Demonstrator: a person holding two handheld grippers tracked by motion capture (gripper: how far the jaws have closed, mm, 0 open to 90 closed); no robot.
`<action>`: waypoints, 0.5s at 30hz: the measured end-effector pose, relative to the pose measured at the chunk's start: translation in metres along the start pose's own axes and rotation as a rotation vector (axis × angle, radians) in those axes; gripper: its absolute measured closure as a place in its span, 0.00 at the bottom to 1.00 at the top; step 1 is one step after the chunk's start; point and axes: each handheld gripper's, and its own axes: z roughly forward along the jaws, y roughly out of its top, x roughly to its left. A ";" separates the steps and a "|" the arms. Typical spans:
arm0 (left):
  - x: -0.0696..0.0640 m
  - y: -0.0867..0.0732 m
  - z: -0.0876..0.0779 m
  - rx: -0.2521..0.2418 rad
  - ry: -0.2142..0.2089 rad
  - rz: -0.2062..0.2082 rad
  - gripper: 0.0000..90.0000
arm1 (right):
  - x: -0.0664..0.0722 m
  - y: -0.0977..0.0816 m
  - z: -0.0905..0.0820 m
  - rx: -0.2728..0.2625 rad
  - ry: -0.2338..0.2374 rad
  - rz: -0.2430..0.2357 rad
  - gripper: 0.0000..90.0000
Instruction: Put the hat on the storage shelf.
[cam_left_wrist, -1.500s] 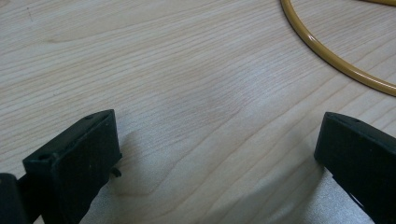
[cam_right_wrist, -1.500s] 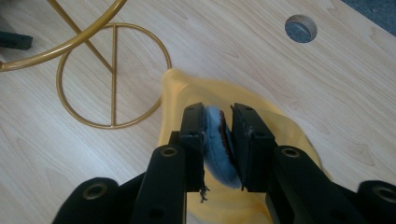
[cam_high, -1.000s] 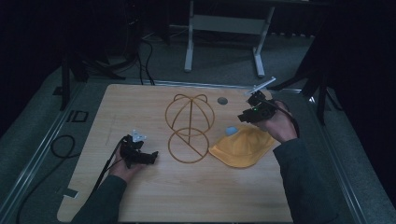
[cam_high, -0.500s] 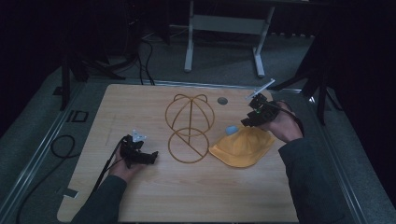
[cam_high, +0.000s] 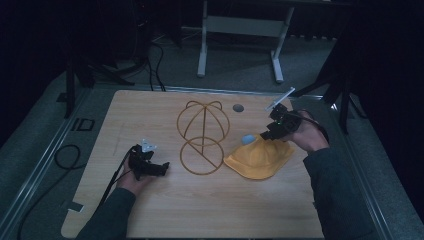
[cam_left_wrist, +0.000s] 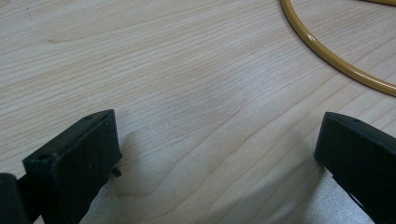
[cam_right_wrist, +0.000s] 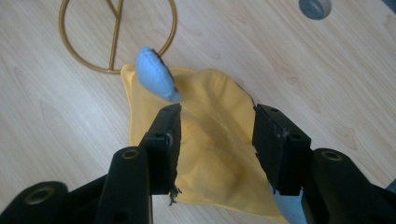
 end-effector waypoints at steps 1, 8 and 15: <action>0.000 0.000 0.000 0.000 0.000 0.000 0.00 | 0.000 0.000 0.000 0.004 0.003 -0.004 0.57; 0.000 0.000 0.000 0.000 0.000 0.000 0.00 | -0.001 -0.002 0.005 0.041 0.006 -0.034 0.56; 0.000 0.000 0.000 0.002 0.000 0.002 0.00 | -0.005 -0.001 0.015 0.087 0.006 -0.045 0.56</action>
